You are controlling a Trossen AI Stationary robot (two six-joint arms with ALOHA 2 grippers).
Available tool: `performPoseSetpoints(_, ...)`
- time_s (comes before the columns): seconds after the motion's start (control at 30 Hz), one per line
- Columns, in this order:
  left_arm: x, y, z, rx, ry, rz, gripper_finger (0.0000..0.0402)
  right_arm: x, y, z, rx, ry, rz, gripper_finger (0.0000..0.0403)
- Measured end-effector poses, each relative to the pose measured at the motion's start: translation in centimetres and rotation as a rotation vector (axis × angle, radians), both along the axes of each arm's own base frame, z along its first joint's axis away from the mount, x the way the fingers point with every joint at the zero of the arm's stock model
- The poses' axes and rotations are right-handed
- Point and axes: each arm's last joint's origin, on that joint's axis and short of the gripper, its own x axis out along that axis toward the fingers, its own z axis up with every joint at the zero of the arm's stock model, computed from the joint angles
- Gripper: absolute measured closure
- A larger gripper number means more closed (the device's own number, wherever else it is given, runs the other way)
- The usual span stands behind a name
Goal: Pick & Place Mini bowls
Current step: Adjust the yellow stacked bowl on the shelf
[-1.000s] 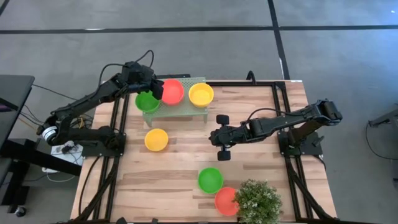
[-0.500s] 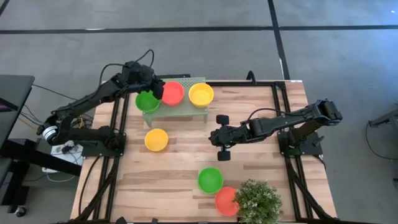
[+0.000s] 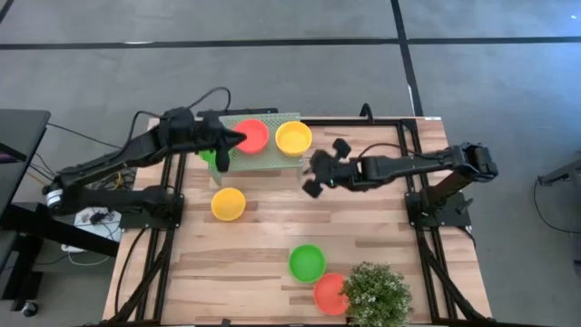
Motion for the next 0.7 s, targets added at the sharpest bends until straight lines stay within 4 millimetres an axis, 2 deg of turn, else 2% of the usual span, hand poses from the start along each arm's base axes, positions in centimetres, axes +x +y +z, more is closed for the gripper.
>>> performPoseSetpoints(0.1,0.6,-2.2,0.1,0.022,0.000,-0.080,0.0394,-0.3,-2.2,-0.2,0.058,-0.038,-0.122,0.0402)
performPoseSetpoints(0.23,1.2,-4.6,0.1,0.049,0.009,-0.139,0.0394,-0.5,-4.9,-0.9,0.092,-0.045,-0.240,0.0402)
performPoseSetpoints(0.4,1.3,-6.3,0.2,0.126,0.020,-0.146,0.0396,0.4,-7.5,-2.1,0.136,-0.042,-0.211,0.0403)
performPoseSetpoints(0.53,1.3,-6.5,0.3,0.140,0.021,-0.120,0.0393,0.9,-8.3,-2.0,0.146,-0.051,-0.182,0.0403)
performPoseSetpoints(0.7,1.2,-6.5,0.3,0.142,0.022,-0.115,0.0396,1.4,-8.0,-1.5,0.115,-0.083,-0.136,0.0403)
